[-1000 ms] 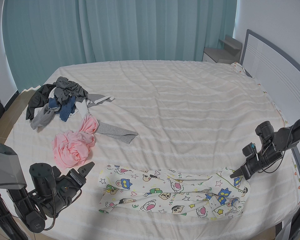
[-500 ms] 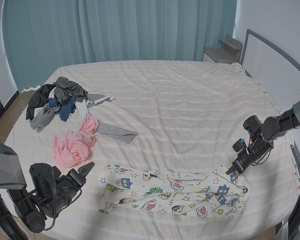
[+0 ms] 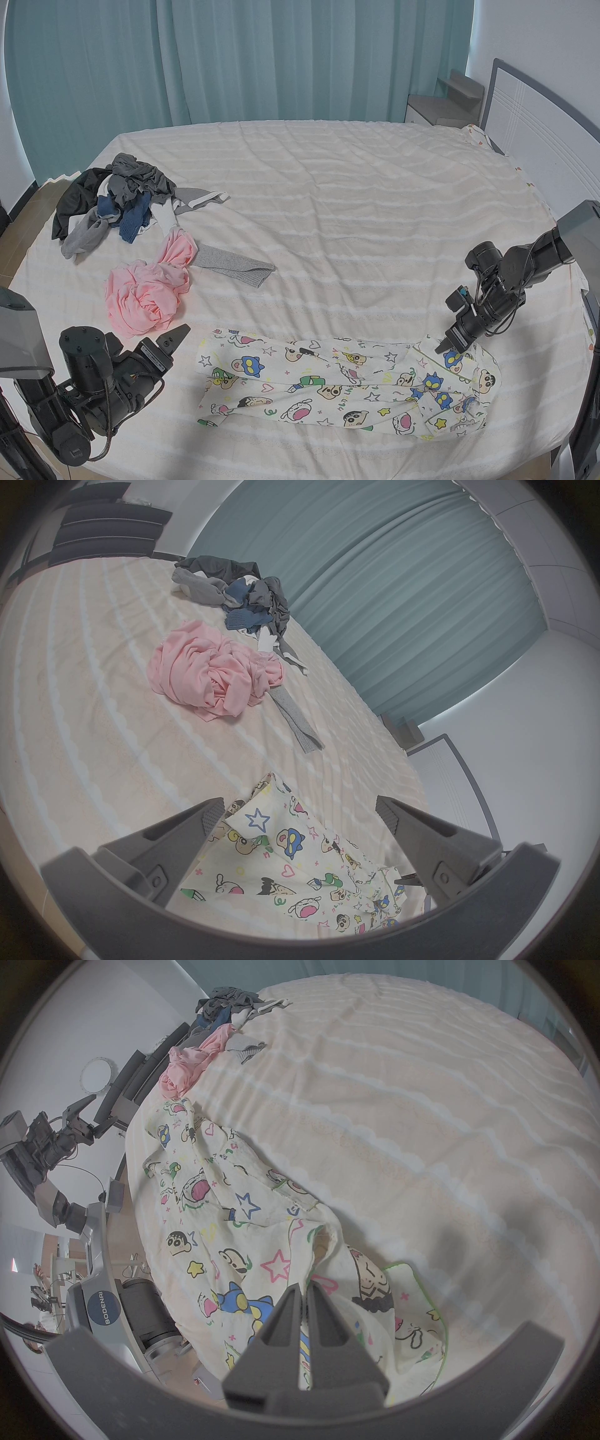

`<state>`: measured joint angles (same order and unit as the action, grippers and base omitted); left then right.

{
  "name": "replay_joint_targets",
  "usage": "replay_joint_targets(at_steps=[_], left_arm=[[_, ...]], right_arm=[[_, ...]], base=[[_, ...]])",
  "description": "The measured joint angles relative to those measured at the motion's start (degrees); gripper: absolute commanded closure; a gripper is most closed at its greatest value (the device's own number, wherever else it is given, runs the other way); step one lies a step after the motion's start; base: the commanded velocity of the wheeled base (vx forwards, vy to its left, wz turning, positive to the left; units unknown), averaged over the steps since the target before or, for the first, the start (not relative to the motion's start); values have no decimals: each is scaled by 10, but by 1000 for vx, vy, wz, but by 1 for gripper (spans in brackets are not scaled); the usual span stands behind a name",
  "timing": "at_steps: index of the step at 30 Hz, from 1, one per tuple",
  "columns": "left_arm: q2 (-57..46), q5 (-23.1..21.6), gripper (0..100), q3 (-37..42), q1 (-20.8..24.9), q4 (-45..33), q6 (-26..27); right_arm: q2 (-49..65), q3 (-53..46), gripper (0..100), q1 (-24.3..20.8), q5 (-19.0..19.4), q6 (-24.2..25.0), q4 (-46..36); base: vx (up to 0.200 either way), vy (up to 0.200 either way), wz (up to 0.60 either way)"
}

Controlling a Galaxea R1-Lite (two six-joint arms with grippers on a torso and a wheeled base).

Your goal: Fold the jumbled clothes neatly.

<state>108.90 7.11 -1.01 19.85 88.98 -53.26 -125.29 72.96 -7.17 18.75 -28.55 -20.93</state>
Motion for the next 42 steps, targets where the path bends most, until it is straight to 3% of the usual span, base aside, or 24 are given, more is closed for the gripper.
replay_joint_targets(at_steps=[5,6,12,17,19,22,23,27,33,42], left_arm=[[1,0,0,0,0,0,0],[1,0,0,0,0,0,0],[7,-6,0,0,3,0,10],[38,-5,0,0,3,0,77],[57,-5,0,-2,3,0,106],[85,-5,0,-19,4,0,130],[98,-6,0,-33,4,0,139],[123,-8,0,-67,3,-18,172],[137,-33,0,-142,-1,-143,206],[100,-85,0,-285,-9,-479,239]], right_arm=[[-11,14,100,8,0,0,0],[-12,16,0,9,-1,0,0],[-6,5,0,16,0,5,0],[19,-18,0,31,19,8,3],[33,-28,0,42,39,11,9],[63,-53,0,67,104,25,31],[84,-71,0,83,141,34,48],[136,-125,0,119,195,54,99],[240,-245,0,184,233,87,198],[361,-373,0,272,258,113,310]], base=[[0,0,0],[0,0,0],[0,0,0],[0,0,0],[0,0,0],[0,0,0],[0,0,0],[0,0,0],[0,0,0],[0,0,0]])
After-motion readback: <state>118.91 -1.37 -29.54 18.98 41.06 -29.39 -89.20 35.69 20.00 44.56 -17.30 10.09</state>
